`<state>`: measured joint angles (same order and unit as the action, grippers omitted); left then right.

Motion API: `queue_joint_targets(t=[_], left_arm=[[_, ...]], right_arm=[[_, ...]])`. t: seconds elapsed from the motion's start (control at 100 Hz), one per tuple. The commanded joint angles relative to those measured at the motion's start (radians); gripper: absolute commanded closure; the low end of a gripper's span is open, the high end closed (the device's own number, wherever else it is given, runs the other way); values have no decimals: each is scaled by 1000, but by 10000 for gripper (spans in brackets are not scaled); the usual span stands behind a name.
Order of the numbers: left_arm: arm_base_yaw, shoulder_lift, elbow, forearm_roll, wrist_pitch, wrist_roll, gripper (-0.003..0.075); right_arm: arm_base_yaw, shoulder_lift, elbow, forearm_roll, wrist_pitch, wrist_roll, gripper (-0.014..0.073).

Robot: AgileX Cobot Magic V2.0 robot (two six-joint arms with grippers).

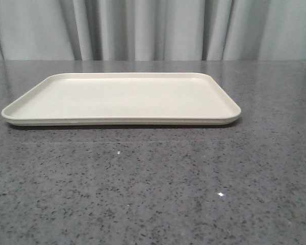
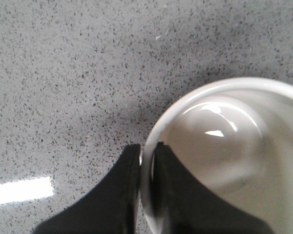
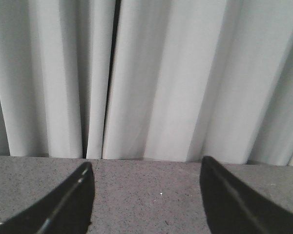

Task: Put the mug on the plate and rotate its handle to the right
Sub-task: 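Close the left gripper on the white mug's rim, then lift the mug with the left gripper and lower it onto the tray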

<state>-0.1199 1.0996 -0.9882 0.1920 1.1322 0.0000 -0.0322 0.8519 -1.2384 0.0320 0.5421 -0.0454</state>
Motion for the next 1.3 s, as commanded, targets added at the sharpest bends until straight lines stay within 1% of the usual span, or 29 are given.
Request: queue_joint_targets(t=[0.0,0.18,0.31,0.49,0.61,0.72,0.89,1.03,1.17,1.29], left_arm=[[3,-9,-53,5,-41,6,739],[3,-11,-105,5,-41,6,739],[3,-11,-142,-24,-39,26,739],[3,-4,-204,-124,-75,56,740],[-9,41,-300,-205,-82,113,740],[-54,115,-408,-261,-68,136,740],[-169,251,-600,-264,-59,136,740],[-262,376,-728,-264,-50,136,740],[-326,485,-804,-287,-38,136,740],[-364,553,-829,-307,-26,140,740]], right_arm=[[2,2,-31,-9,-73,-10,118],[2,2,-31,-9,-75,-10,118],[2,2,-31,-9,-77,-10,118],[2,2,-31,-9,-79,-10,118],[2,2,-31,-9,-80,-11,118],[2,2,-31,-13,-78,-13,118],[2,2,-31,-32,-76,-13,118],[2,2,-31,-32,-73,-13,118],[2,2,-31,-32,-71,-13,118],[2,2,-31,-32,-65,-13,118]])
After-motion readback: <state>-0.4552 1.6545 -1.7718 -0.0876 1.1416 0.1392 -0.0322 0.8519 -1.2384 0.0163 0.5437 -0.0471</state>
